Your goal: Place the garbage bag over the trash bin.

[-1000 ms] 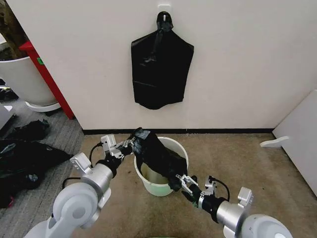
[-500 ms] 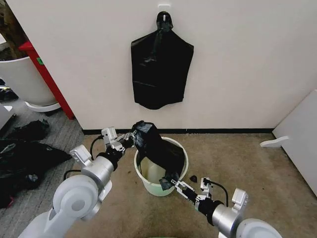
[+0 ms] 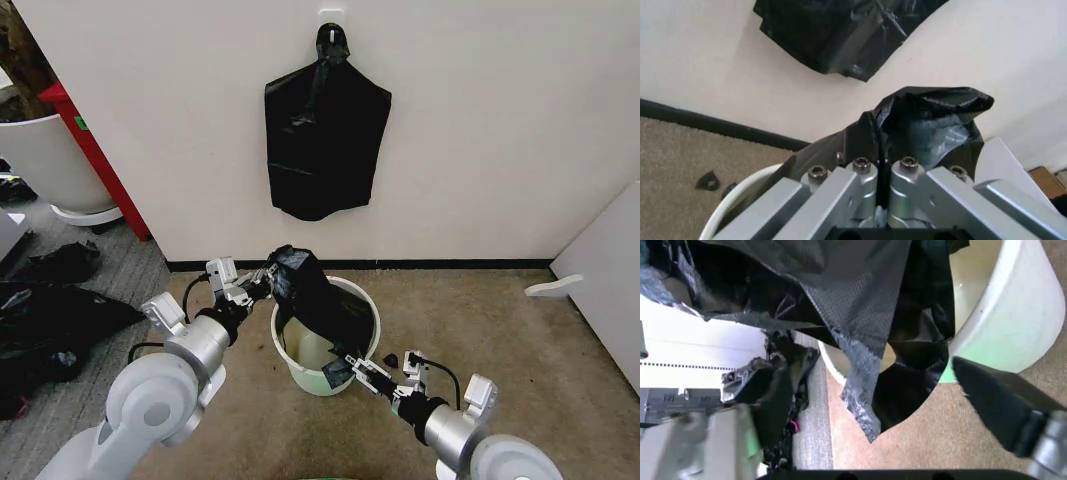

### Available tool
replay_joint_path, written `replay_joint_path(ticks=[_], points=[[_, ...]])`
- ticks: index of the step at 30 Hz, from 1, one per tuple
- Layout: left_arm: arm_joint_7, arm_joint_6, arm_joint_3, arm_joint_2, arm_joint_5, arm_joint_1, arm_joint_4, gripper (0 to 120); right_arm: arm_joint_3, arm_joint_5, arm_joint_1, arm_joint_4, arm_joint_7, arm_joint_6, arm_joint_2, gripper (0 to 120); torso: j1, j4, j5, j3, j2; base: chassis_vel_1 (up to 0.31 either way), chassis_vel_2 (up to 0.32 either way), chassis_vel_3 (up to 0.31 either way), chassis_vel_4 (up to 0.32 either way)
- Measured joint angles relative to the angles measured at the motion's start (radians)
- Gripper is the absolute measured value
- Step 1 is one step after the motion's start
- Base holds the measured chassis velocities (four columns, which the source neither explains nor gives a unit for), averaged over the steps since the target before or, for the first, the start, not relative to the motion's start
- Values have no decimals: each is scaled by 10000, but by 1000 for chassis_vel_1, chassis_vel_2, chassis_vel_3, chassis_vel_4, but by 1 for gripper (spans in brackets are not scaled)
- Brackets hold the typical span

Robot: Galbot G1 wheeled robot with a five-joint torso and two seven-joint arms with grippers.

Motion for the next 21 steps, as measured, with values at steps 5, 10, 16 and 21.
replay_joint_path(ticks=[5,10,16,21], points=[[-1,0,-24,-32,15,45,-10,0,-52,-99,-6,-18,0,30,0,63,0,0,0,0,0,0,0,0,0],[4,0,-48,-39,32,72,-1,0,-4,-204,23,-36,5,133,14,42,0,0,0,0,0,0,0,0,0],[40,0,-63,-61,70,197,-1,0,215,-201,30,99,75,248,-72,25,0,0,0,0,0,0,0,0,0],[134,-1,-152,-54,163,419,-64,0,319,-235,138,154,173,406,-136,0,0,-1,1,0,0,0,0,0,0]])
